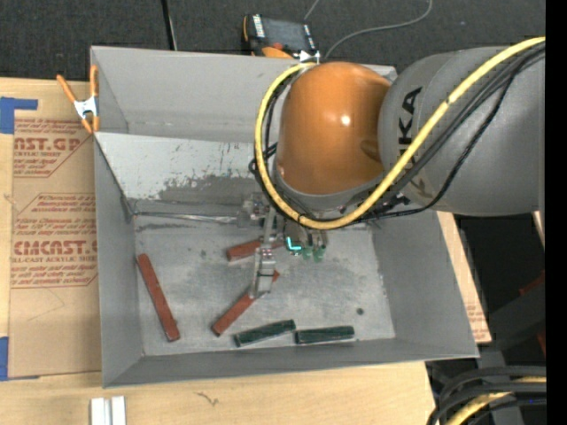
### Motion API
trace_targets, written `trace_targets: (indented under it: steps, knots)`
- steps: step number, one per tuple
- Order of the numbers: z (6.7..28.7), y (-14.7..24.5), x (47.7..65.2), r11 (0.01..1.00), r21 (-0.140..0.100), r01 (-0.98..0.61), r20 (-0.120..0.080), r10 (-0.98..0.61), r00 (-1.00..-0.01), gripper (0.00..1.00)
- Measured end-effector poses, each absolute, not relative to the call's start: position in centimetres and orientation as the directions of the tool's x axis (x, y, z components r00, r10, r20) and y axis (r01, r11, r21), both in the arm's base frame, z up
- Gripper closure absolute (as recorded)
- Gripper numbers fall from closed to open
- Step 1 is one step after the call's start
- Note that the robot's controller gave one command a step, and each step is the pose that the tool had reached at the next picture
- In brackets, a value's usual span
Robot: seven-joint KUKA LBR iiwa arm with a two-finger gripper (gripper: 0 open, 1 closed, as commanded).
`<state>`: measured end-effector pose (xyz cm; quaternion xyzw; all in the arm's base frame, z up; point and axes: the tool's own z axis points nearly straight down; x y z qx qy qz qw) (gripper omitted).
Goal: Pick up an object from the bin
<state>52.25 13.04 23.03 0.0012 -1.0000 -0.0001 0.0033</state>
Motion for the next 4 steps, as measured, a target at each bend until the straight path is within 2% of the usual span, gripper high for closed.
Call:
trace_targets:
  steps: [1,2,3,4]
  knots:
    - [7.07,13.77,52.59,0.977,0.001,-0.214,0.007,-0.214,-0.977,0.0]
    - [7.49,13.84,52.82,0.977,0.002,-0.214,-0.001,-0.214,-0.977,1.0]
    - [7.45,13.81,52.81,0.977,0.002,-0.213,0.0,-0.213,-0.977,0.0]
    - [7.44,13.82,52.79,0.977,0.002,-0.213,0.0,-0.213,-0.977,1.0]
